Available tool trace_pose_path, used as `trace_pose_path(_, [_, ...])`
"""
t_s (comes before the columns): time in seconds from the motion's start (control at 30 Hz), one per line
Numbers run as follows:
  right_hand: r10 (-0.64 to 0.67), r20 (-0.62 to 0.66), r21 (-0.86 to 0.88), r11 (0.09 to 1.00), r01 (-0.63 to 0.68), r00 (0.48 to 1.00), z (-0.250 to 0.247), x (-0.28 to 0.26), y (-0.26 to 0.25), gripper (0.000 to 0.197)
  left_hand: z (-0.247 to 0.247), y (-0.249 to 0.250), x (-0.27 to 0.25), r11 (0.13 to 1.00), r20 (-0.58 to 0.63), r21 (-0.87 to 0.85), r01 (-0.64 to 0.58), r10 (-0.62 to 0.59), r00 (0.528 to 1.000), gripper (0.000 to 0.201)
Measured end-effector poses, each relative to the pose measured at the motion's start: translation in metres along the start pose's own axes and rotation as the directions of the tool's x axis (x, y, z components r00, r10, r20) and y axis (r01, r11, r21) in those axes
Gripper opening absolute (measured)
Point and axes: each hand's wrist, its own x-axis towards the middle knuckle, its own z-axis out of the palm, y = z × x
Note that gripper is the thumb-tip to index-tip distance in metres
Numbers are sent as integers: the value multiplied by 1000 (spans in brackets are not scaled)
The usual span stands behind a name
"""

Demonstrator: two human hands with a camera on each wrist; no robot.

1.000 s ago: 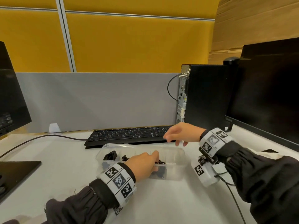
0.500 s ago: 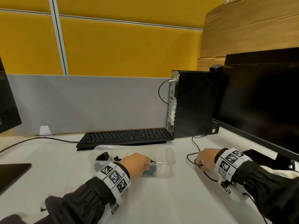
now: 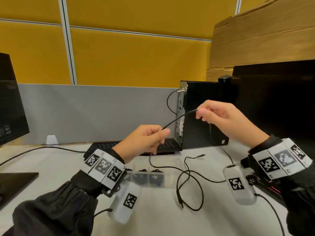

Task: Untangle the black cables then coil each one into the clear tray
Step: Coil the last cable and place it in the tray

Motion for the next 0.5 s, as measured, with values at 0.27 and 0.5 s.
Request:
trace_pose_path(0.27, [127, -514, -202, 943, -263, 849, -47, 1, 66, 17, -78, -18, -28, 984, -254, 124, 124, -89, 963, 49])
trace_pose_path(0.5, [358, -565, -405, 664, -628, 743, -50, 3, 100, 42, -96, -31, -38, 887, -504, 350, 302, -93, 858, 36])
